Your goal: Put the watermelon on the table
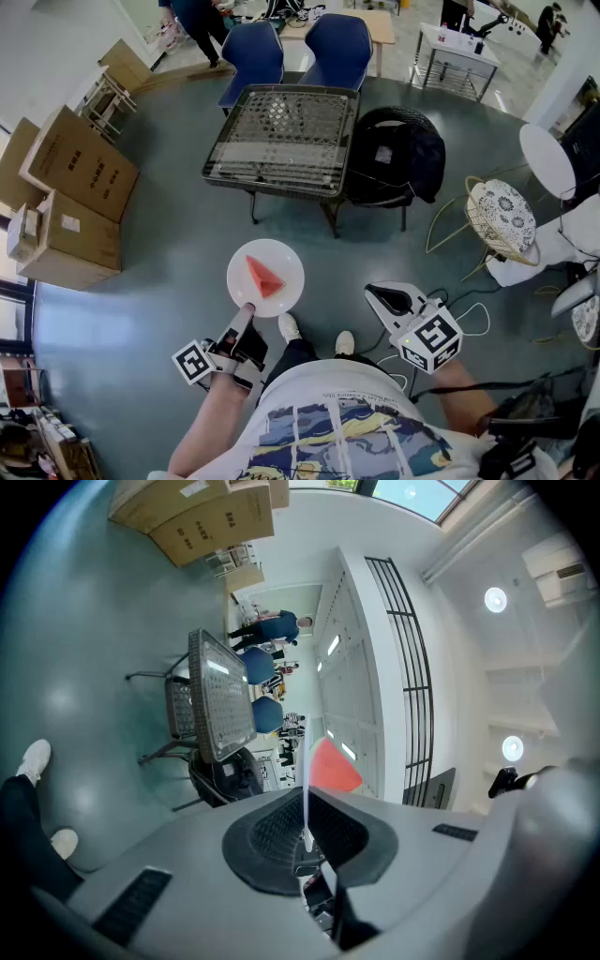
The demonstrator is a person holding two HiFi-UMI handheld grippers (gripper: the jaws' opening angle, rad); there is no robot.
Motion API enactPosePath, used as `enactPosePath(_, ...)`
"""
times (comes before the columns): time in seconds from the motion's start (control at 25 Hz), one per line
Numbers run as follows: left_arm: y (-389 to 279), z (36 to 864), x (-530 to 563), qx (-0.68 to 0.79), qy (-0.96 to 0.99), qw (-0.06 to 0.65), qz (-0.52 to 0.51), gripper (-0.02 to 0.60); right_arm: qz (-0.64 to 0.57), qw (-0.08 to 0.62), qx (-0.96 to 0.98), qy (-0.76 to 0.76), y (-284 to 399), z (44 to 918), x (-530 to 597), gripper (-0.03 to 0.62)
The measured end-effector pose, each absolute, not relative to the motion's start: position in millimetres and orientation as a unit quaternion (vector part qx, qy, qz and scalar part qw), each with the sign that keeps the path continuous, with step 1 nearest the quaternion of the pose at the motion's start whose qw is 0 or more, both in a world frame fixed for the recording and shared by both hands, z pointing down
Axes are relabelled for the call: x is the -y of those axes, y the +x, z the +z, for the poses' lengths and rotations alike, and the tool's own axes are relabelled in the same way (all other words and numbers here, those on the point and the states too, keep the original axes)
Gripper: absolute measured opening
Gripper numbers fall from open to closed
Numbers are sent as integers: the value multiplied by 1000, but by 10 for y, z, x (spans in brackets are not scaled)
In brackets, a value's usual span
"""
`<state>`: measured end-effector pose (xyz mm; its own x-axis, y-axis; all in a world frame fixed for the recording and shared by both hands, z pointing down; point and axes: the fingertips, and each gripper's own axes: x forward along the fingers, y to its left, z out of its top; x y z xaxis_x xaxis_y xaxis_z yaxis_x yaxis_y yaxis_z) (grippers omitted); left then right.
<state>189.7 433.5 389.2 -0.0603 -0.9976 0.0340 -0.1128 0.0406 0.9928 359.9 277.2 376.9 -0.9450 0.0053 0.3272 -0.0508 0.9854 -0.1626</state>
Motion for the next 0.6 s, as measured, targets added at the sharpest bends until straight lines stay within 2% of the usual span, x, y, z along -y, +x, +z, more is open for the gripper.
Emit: enactPosePath(0.6, 1968, 3833, -4265, 559, 500, 465, -470, 20, 76, 174, 982, 7, 3737, 3827, -2740, 11)
